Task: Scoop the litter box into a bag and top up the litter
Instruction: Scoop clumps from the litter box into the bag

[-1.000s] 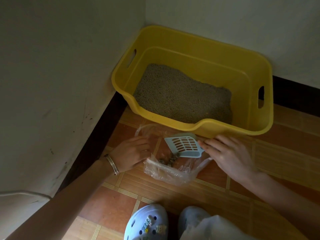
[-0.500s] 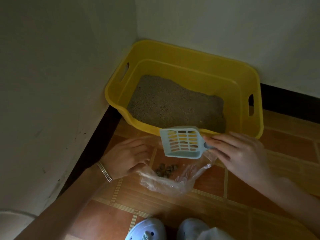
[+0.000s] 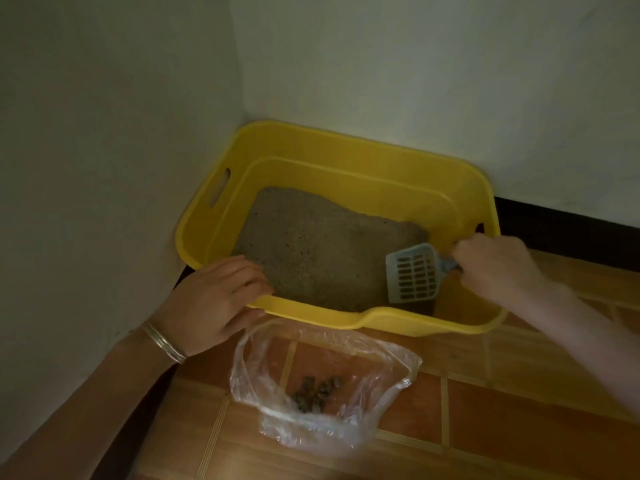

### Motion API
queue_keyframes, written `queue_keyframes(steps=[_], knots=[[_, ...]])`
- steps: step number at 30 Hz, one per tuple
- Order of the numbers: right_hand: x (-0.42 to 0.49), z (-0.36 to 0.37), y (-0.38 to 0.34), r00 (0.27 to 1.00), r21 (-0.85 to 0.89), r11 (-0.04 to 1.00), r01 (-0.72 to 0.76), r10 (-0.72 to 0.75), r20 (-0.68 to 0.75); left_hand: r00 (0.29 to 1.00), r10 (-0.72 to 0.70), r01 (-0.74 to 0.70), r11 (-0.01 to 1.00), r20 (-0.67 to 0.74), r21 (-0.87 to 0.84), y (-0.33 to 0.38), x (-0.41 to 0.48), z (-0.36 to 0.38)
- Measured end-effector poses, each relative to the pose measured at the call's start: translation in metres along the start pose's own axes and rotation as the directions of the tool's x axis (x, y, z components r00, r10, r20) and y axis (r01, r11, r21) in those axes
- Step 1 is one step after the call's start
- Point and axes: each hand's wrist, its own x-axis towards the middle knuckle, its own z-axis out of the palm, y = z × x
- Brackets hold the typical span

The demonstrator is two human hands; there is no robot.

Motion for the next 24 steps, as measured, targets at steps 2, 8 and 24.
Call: queue_keyframes(steps=[2, 8, 24], knots=[[0.009, 0.010, -0.001, 0.998, -0.068, 0.998, 0.014, -0.010, 0.061, 1.000, -0.004, 0.004, 1.000, 0.007, 0.010, -0.006, 0.001, 0.001], [0.027, 0.034, -0.009, 0.984, 0.173, 0.982, 0.077, -0.103, 0.145, 0.995, -0.098, 0.097, 0.995, 0.019, 0.037, -0.021, 0.001, -0.004], [0.111, 0.026, -0.128, 0.967, 0.601, 0.770, 0.216, -0.253, -0.025, 0.989, -0.143, 0.144, 0.988, -0.038, 0.052, -0.019, 0.000, 0.003]])
